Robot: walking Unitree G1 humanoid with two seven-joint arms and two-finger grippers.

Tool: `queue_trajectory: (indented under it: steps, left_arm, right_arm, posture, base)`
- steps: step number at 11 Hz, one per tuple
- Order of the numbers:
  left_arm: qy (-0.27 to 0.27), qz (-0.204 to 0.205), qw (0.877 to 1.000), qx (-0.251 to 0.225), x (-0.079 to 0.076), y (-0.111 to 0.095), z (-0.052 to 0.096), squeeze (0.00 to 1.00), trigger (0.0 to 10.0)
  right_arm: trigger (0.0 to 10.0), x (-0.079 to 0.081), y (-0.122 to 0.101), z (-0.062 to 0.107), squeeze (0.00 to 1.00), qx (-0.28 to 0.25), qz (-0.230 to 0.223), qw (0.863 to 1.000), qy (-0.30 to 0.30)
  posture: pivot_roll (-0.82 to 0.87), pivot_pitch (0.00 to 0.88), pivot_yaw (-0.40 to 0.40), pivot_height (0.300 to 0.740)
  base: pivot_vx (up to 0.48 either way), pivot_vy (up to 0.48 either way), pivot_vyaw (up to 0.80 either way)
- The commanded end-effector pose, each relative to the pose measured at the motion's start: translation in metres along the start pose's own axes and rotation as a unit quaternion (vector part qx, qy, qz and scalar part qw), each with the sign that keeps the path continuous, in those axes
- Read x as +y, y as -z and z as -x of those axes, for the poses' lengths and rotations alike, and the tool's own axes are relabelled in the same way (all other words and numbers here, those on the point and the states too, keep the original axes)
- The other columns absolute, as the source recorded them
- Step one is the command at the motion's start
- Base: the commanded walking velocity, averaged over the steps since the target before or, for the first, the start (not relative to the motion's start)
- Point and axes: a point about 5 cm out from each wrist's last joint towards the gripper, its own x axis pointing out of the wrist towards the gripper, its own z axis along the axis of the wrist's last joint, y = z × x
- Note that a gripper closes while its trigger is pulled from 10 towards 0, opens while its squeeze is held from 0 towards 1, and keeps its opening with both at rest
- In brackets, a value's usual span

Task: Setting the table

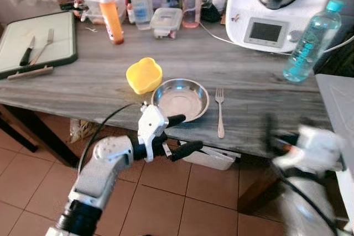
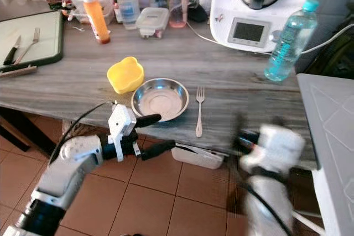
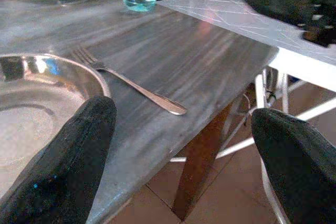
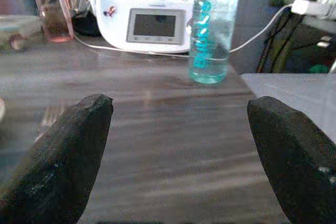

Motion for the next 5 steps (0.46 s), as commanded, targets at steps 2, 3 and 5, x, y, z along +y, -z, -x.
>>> queue_trajectory:
  steps: [2, 3, 5]
  left_arm:
    - [-0.058, -0.007, 0.998, -0.008, 0.001, 0.002, -0.003, 0.00, 10.0]
    - [-0.085, -0.001, 0.996, -0.009, 0.003, 0.007, -0.003, 0.00, 10.0]
    - [-0.152, 0.019, 0.988, -0.004, 0.011, 0.016, 0.003, 0.00, 10.0]
  right_arm:
    - [10.0, -0.008, -0.001, 0.012, 0.00, 0.016, 0.017, 1.000, 0.010]
    - [10.0, -0.009, -0.003, 0.017, 0.00, 0.023, 0.030, 0.999, 0.009]
    - [10.0, -0.010, -0.003, 0.020, 0.00, 0.034, 0.026, 0.999, 0.022]
  posture:
    - [-0.02, 0.082, 0.015, 0.740]
    - [-0.03, 0.080, 0.016, 0.740]
    - [-0.04, 0.083, 0.015, 0.740]
  base:
    - [0.000, 0.000, 0.00]
    - [0.000, 0.000, 0.00]
    - [0.000, 0.000, 0.00]
